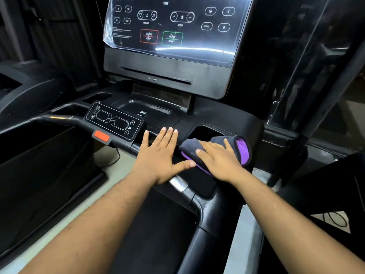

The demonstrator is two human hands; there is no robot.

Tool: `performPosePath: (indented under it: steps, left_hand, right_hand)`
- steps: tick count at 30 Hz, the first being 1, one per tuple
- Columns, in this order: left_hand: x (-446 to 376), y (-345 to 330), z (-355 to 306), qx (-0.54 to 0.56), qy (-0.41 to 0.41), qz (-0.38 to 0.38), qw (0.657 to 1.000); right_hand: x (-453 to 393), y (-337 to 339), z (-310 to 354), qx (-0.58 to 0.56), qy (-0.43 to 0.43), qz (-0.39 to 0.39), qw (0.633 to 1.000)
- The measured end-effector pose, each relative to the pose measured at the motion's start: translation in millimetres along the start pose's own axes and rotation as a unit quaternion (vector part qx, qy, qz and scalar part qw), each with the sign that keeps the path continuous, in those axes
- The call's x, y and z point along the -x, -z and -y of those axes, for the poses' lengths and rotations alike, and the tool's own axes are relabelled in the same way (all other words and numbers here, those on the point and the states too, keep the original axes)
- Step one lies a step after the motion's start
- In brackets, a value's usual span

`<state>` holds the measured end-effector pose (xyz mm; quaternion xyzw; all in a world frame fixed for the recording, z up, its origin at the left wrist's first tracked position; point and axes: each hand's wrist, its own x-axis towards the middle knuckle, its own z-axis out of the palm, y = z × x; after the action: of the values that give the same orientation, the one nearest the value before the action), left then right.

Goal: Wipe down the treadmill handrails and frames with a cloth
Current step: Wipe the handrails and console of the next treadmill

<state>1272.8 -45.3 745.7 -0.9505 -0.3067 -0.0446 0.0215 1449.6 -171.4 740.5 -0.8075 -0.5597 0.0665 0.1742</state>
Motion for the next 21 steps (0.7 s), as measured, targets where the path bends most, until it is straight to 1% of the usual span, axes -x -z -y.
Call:
performPosePath:
  steps: [1, 3, 5, 8, 10, 13, 14, 16, 18, 21]
  left_hand:
    - [-0.1, -0.7, -0.2, -0.002, 0.0, 0.001, 1.0]
    - [0.9, -0.5, -0.6, -0.004, 0.0, 0.001, 1.0]
    - [2.7, 0.7, -1.5, -0.002, 0.002, 0.0, 1.0]
    - [5.4, 2.2, -2.8, 0.002, 0.005, -0.004, 1.0]
    - [4.7, 3.1, -2.5, 0.004, 0.003, 0.0, 1.0]
    - [4.2, 3.0, -0.4, 0.003, 0.002, 0.003, 1.0]
    - [3.7, 3.4, 0.2, 0.005, 0.001, 0.002, 1.0]
    - [3.0, 2.9, 0.1, 0.008, 0.002, -0.001, 1.0]
    - [2.3, 1.8, 0.4, 0.013, 0.002, -0.003, 1.0]
    - [0.8, -1.3, 1.3, 0.021, -0.002, -0.016, 1.0]
  right_hand:
    - [-2.2, 2.9, 1.7, -0.008, 0.017, 0.015, 1.0]
    - [-14.1, 9.2, 2.6, 0.023, 0.044, 0.053, 0.997]
    - [-30.0, 15.7, 6.0, 0.073, 0.025, 0.076, 0.994]
    - [-46.2, 14.6, 11.5, 0.101, -0.001, 0.078, 0.992]
    - [-46.8, 14.3, 5.6, 0.111, 0.02, 0.075, 0.991]
    - [-48.9, 22.1, -20.7, 0.122, 0.065, 0.084, 0.987]
    - [-49.9, 25.6, -28.7, 0.115, 0.076, 0.077, 0.987]
    - [-48.9, 25.1, -37.8, 0.12, 0.092, 0.034, 0.988]
    - [-38.0, 17.6, -32.1, 0.136, 0.088, -0.005, 0.987]
    - [-13.2, 3.1, -14.6, 0.101, 0.071, -0.005, 0.992]
